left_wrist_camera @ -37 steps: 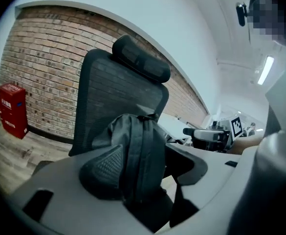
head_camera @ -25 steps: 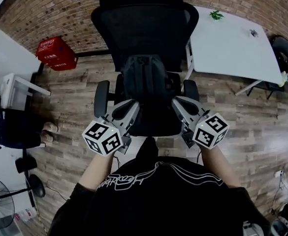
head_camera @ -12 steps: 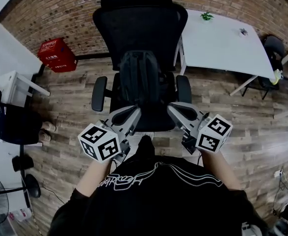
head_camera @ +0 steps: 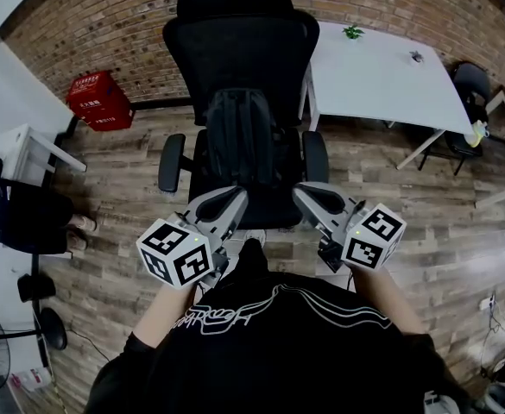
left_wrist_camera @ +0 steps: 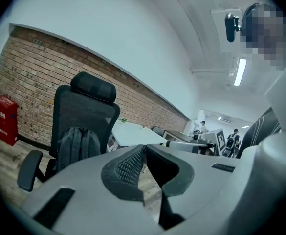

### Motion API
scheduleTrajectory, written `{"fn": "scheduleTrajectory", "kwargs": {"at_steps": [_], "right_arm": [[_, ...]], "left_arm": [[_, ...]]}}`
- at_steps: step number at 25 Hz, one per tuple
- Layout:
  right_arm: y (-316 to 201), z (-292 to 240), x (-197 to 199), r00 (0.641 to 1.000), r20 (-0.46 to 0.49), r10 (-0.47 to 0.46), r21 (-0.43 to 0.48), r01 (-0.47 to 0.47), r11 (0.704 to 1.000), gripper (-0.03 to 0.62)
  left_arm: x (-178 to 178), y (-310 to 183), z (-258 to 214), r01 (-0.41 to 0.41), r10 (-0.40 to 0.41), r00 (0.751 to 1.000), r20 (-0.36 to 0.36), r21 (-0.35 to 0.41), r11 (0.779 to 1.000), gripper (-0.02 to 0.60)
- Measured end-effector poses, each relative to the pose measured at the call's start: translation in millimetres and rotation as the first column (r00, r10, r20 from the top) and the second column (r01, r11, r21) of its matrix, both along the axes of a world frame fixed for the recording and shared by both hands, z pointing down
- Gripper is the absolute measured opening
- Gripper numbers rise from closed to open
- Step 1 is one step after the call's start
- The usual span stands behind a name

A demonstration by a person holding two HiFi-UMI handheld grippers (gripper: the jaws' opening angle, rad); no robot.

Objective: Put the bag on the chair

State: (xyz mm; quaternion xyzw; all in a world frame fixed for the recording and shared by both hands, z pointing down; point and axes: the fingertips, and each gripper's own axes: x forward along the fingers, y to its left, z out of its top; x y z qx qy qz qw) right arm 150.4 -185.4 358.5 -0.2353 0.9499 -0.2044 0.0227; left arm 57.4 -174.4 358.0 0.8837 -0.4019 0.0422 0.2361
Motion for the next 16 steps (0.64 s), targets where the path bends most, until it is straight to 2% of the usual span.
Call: {"fn": "scheduleTrajectory", "kwargs": {"at_steps": [5,16], "right_arm": [[12.1,-5.0,8.7,1.000,-0.009,0.011,0.013,-0.011,1.000,-0.005],[34.6,-7.1,22.0,1.000,-0.008,0.023,0.025,-0.022,0.999,-0.005]], "left_arm": [[7.4,10.9,-2.6,-0.005,0.005,1.000,-0.010,0.011,1.000,0.044],[24.3,33.9,-2.1,-0.031,0.030,0.999,0.031,0.022,0.999,0.044]]}}
